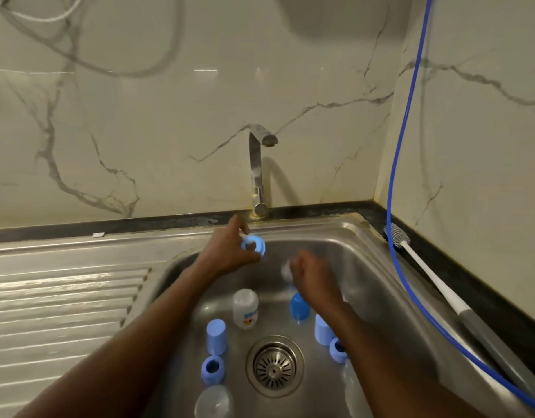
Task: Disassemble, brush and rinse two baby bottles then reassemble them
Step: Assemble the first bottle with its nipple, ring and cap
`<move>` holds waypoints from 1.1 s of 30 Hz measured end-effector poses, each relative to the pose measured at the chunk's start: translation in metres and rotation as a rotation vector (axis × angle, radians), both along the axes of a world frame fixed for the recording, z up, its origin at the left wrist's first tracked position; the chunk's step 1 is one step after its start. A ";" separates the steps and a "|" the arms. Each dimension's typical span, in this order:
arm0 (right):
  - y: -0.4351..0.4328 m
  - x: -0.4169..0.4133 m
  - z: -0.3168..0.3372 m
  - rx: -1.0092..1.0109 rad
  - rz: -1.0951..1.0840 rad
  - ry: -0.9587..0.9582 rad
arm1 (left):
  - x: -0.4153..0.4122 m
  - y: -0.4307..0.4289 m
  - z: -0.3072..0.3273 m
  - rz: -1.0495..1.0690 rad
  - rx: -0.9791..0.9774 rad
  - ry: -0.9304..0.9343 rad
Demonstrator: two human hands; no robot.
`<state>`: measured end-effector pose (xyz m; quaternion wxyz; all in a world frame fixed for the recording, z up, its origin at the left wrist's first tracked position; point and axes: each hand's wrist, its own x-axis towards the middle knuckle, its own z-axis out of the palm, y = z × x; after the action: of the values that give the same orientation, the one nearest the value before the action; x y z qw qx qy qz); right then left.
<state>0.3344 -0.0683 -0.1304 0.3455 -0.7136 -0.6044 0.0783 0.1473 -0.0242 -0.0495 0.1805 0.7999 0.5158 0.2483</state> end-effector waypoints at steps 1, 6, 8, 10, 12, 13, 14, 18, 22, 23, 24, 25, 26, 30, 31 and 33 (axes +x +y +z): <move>-0.002 -0.004 -0.011 -0.207 0.042 -0.084 | -0.004 -0.006 -0.010 -0.005 -0.026 0.062; 0.000 -0.009 0.031 0.330 -0.030 0.079 | -0.016 -0.013 -0.002 0.061 0.168 -0.125; -0.007 -0.009 0.021 0.066 0.010 -0.034 | -0.008 -0.026 -0.015 -0.025 0.070 0.123; -0.012 -0.002 0.006 -0.100 -0.014 -0.063 | 0.000 -0.038 -0.041 -0.102 -0.034 0.398; -0.011 0.008 0.021 0.212 -0.115 0.036 | 0.004 -0.033 -0.032 -0.032 0.061 0.262; -0.010 0.014 0.027 0.342 -0.135 0.032 | 0.003 -0.023 -0.025 0.023 0.111 0.117; -0.010 0.018 0.028 0.335 -0.106 -0.003 | 0.005 -0.018 -0.021 0.038 0.098 0.089; -0.018 0.008 0.004 -0.218 -0.006 -0.030 | 0.007 -0.039 -0.036 0.004 -0.014 0.301; -0.004 0.002 0.029 0.188 0.015 0.117 | -0.003 -0.028 0.002 0.070 -0.076 -0.493; -0.006 -0.001 0.026 0.084 0.031 0.106 | -0.005 -0.028 0.003 0.086 -0.150 -0.631; -0.007 -0.004 0.019 -0.085 0.054 0.084 | -0.005 -0.032 -0.003 0.103 -0.197 -0.684; -0.010 -0.006 0.011 -0.222 0.062 0.107 | -0.006 -0.036 -0.018 0.117 -0.228 -0.680; -0.010 -0.007 0.008 -0.257 0.063 0.182 | -0.007 -0.040 -0.034 0.106 -0.266 -0.681; -0.010 -0.015 0.024 -0.168 0.146 0.720 | -0.009 -0.037 -0.056 0.086 -0.333 -0.759; -0.012 -0.019 0.026 -0.174 0.178 0.844 | -0.009 -0.036 -0.056 0.077 -0.343 -0.777; -0.014 -0.023 0.029 -0.146 0.189 0.968 | -0.008 -0.034 -0.055 0.039 -0.364 -0.830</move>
<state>0.3114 -0.0824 -0.1014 0.5271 -0.5596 -0.4297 0.4737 0.1396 -0.0581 -0.1048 0.5049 0.5781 0.4499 0.4567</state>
